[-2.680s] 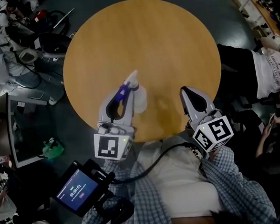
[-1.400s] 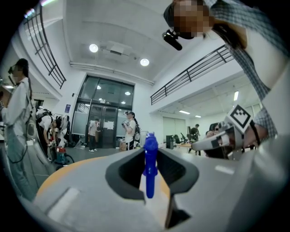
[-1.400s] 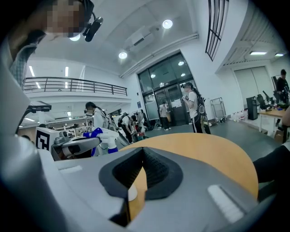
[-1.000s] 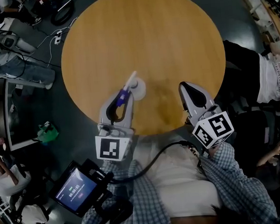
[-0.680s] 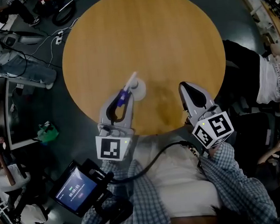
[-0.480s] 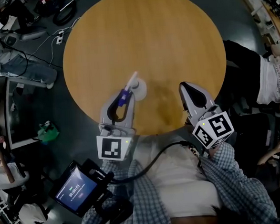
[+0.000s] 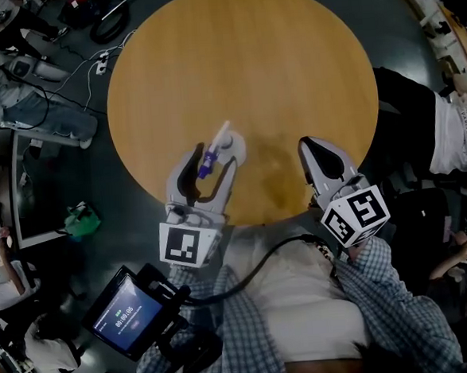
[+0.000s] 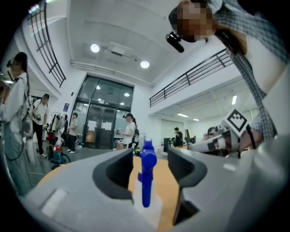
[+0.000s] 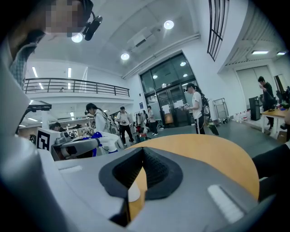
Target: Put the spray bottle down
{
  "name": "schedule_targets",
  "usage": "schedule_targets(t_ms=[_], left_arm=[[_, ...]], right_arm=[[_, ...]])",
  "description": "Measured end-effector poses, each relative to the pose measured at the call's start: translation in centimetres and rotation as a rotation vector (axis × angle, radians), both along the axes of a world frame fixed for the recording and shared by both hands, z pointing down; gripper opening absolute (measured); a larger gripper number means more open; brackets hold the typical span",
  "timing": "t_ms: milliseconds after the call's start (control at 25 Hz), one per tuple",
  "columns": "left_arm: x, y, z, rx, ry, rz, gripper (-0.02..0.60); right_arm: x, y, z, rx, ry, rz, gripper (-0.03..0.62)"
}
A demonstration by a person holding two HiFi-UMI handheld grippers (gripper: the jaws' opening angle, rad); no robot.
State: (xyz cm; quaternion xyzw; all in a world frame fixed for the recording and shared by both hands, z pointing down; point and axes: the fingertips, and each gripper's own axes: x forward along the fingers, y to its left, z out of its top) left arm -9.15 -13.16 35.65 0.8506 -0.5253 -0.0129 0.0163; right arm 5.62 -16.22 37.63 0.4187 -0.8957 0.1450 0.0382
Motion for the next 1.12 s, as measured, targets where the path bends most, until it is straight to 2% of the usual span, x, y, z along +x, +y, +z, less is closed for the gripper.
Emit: schedule_targets(t_ms=[120,400,560,600,640,680,880,1120], left_arm=[[0.0,-0.1,-1.0,0.024,-0.006,0.004,0.253],[-0.6,-0.4,-3.7,0.104,-0.024,-0.014,0.249],[-2.5,-0.8,-5.1,0.160,0.024,-0.087,0.167],[-3.1,-0.9,-5.3,0.172,0.040,-0.117,0.124],[-3.8,-0.9,-5.2,0.176,0.047,-0.143,0.041],[-4.2,-1.0,-5.2,0.176,0.047,-0.158,0.005],[-4.9,-1.5,-4.5,0.148,0.063,-0.181,0.003],[-5.0,-1.7,-4.0,0.130,0.025,-0.201,0.003]], right_arm=[[-0.1,-0.2,-0.1,0.006,-0.003,-0.003,0.005],[-0.5,-0.9,-0.3,0.029,-0.019,-0.016,0.005],[-0.8,-1.4,-0.1,0.040,-0.027,-0.025,0.005],[-0.9,-1.7,-0.1,0.042,-0.030,-0.026,0.005],[-0.9,-1.9,-0.1,0.044,-0.033,-0.027,0.005],[-0.9,-2.0,-0.1,0.044,-0.036,-0.027,0.005],[-1.1,-2.9,-0.4,0.045,-0.042,-0.041,0.005],[-1.3,-2.9,-0.4,0.053,-0.033,-0.052,0.005]])
